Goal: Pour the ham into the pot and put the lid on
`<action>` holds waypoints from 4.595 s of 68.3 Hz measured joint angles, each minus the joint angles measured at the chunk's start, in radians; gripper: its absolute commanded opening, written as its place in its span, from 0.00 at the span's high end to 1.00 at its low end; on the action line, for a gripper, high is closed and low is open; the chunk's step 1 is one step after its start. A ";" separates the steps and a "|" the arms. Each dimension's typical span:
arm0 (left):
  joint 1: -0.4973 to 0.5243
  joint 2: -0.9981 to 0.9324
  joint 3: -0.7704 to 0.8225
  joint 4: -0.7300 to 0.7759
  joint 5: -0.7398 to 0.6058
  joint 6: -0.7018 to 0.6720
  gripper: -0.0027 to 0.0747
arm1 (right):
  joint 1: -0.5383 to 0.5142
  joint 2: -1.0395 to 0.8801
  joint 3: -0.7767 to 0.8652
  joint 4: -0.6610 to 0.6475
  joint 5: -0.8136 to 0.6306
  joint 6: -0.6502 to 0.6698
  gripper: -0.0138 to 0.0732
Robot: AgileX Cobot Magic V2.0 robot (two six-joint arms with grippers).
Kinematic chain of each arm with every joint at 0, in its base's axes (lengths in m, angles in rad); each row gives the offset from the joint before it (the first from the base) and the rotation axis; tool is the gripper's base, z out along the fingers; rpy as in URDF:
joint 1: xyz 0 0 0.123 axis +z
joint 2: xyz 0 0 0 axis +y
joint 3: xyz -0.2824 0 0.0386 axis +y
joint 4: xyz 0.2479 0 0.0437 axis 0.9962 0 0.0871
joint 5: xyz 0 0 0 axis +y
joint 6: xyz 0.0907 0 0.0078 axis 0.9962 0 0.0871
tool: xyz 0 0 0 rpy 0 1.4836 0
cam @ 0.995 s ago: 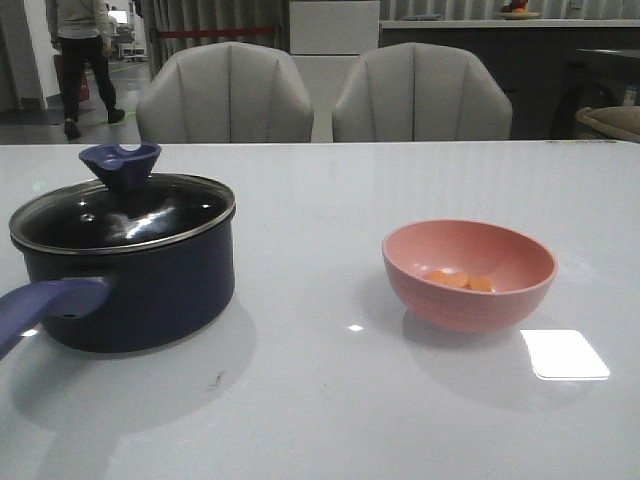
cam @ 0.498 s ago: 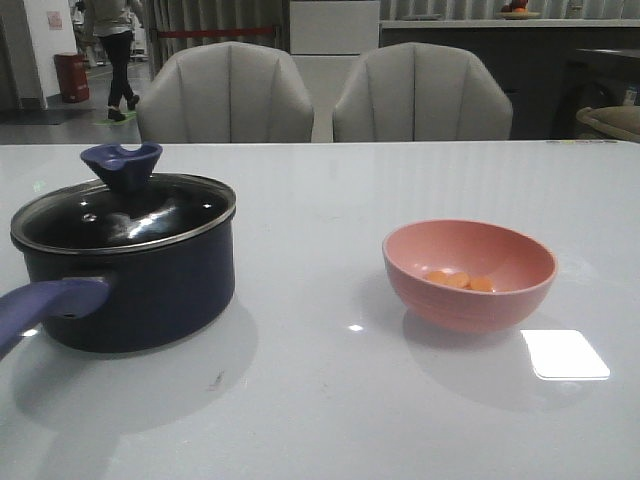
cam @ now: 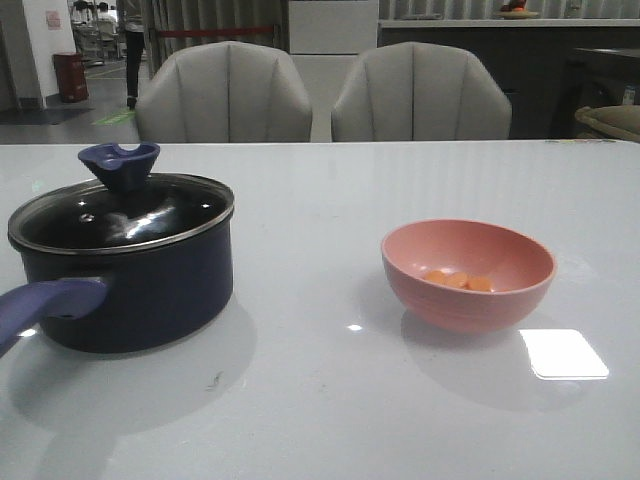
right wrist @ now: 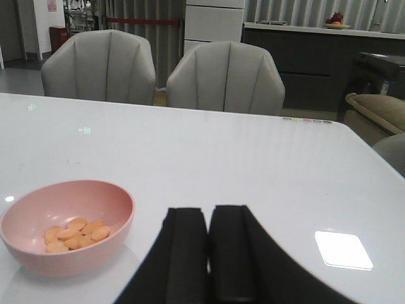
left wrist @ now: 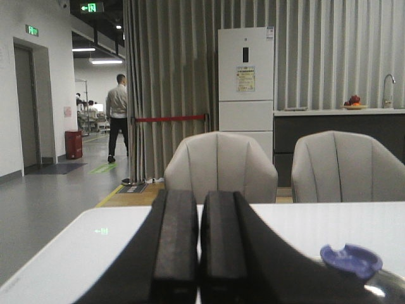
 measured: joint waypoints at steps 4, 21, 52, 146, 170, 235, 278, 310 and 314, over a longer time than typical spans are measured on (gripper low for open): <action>0.000 0.013 -0.066 0.000 0.066 0.000 0.81 | 0.000 0.000 0.000 0.000 0.000 0.000 0.67; 0.000 0.163 -0.301 0.000 0.411 0.000 0.81 | 0.000 0.000 0.000 0.000 0.000 0.000 0.67; 0.000 0.206 -0.302 -0.015 0.510 0.000 0.74 | 0.000 0.000 0.000 0.000 0.000 0.000 0.67; -0.341 1.411 -1.149 -0.145 0.897 -0.007 0.17 | 0.000 0.000 0.000 0.000 0.000 0.000 0.67; -0.341 1.646 -1.345 -0.118 1.043 -0.057 0.17 | 0.000 0.000 0.000 0.000 0.000 0.000 0.67; -0.342 1.814 -1.441 -0.144 1.102 -0.096 0.50 | 0.000 0.000 0.000 0.000 0.000 0.000 0.67; -0.343 1.801 -1.465 -0.123 1.145 -0.081 0.59 | 0.000 0.000 0.000 -0.002 0.000 0.000 0.67; -0.199 1.680 -1.466 -0.099 1.221 -0.016 0.59 | 0.000 0.000 0.000 -0.002 0.000 0.000 0.67; -0.151 1.668 -1.466 -0.095 1.237 -0.001 0.59 | 0.000 0.000 0.000 -0.002 0.000 0.000 0.67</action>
